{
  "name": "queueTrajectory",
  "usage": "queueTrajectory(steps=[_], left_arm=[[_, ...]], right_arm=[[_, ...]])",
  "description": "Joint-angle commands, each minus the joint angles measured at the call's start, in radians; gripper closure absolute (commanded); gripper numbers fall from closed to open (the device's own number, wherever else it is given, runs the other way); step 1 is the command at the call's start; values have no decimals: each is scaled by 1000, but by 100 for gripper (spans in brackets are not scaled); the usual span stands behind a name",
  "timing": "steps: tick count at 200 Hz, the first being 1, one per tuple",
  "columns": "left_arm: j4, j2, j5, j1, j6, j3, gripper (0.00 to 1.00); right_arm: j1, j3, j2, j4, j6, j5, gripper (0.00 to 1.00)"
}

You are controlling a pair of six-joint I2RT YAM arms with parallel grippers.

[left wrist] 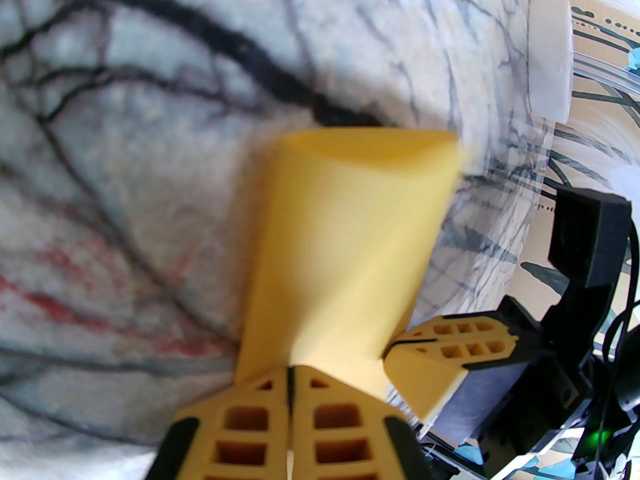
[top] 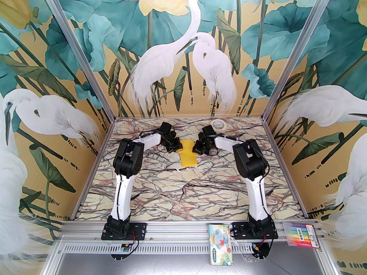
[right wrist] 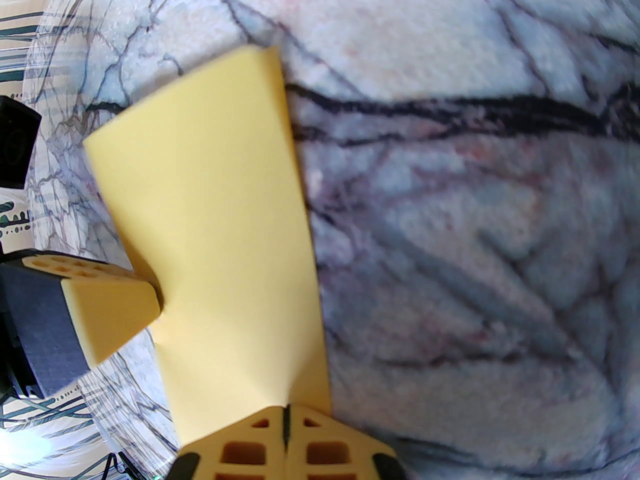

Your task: Fold a paper plane with a square sheet of paper (fold left side to right side)

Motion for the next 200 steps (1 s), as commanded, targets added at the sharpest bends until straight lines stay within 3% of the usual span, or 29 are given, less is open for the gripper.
queueTrajectory(steps=[1, 107, 200], left_arm=[[10, 12, -11, 3, 1, -25, 95], [34, 9, -12, 3, -10, -48, 95], [55, 8, -4, 3, -15, -70, 95]], right_arm=[[28, 39, -47, -47, 7, 20, 100], [126, 117, 55, 82, 178, -82, 100], [155, 81, 123, 84, 177, -75, 100]])
